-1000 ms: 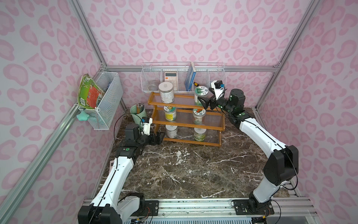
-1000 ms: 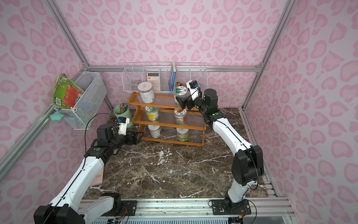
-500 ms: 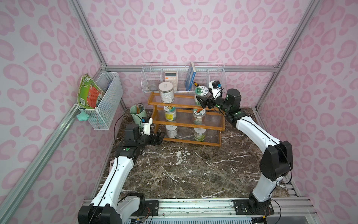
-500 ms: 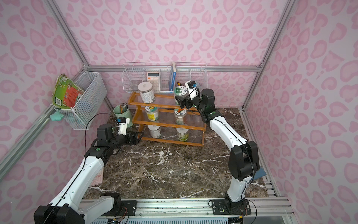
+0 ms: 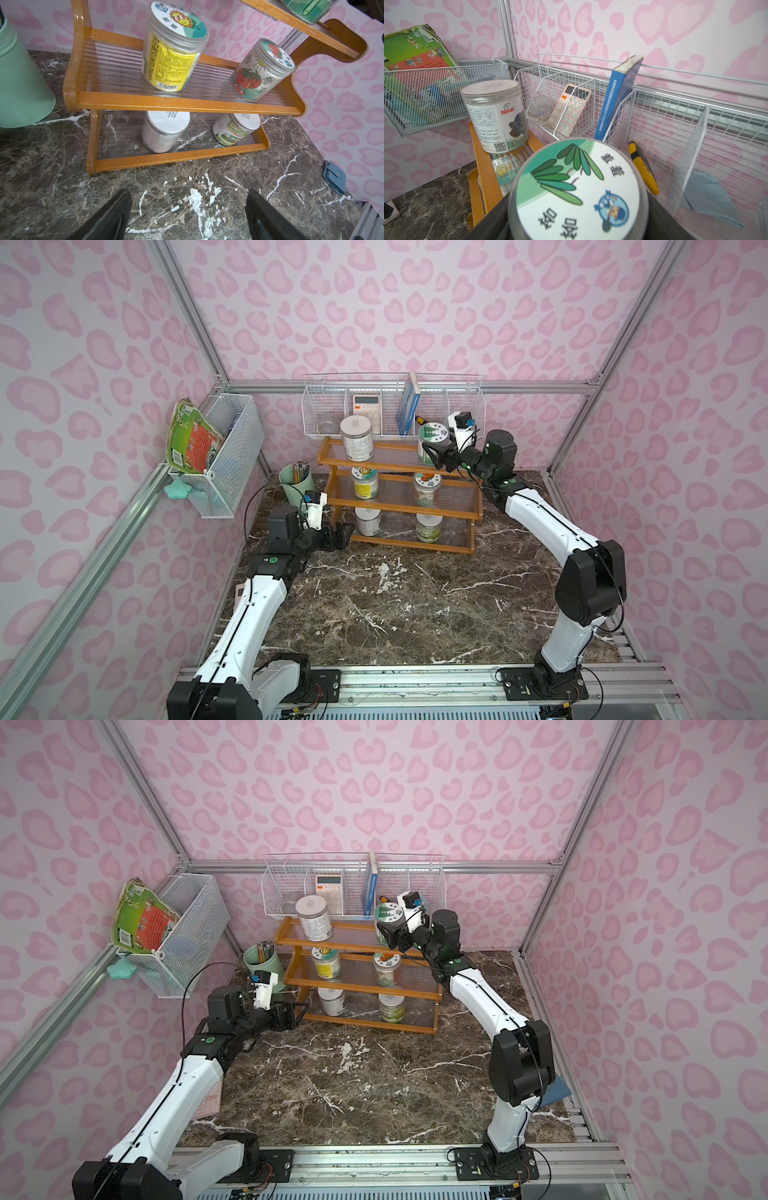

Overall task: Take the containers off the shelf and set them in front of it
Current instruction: 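Pick up a container from the shelf.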

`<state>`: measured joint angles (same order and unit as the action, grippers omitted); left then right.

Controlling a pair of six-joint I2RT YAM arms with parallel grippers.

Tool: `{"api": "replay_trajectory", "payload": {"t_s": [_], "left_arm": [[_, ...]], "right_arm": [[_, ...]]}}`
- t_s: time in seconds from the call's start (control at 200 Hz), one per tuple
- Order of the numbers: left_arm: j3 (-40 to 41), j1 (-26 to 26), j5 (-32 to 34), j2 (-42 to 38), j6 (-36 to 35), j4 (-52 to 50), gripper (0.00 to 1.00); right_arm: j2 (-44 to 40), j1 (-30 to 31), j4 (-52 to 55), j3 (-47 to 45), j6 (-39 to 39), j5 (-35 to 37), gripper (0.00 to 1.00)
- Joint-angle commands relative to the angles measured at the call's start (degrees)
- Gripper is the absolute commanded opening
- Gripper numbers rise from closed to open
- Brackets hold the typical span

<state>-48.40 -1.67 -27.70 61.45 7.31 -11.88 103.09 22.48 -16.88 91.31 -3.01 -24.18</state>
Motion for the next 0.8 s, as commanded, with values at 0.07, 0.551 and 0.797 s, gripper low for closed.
{"api": "replay_trajectory", "payload": {"t_s": [0.07, 0.551, 0.797], "left_arm": [[-0.6, 0.0, -0.2, -0.2, -0.5, -0.5, 0.89], [-0.6, -0.1, -0.5, -0.2, -0.3, -0.5, 0.90], [-0.8, -0.3, -0.8, -0.4, 0.0, -0.4, 0.90]], "right_arm": [[-3.1, 0.0, -2.9, -1.0, -0.3, -0.2, 0.73], [-22.1, 1.0, -5.6, -21.2, -2.3, 0.2, 0.70], [-38.4, 5.5, -5.3, -38.1, -3.6, 5.2, 0.69]]}}
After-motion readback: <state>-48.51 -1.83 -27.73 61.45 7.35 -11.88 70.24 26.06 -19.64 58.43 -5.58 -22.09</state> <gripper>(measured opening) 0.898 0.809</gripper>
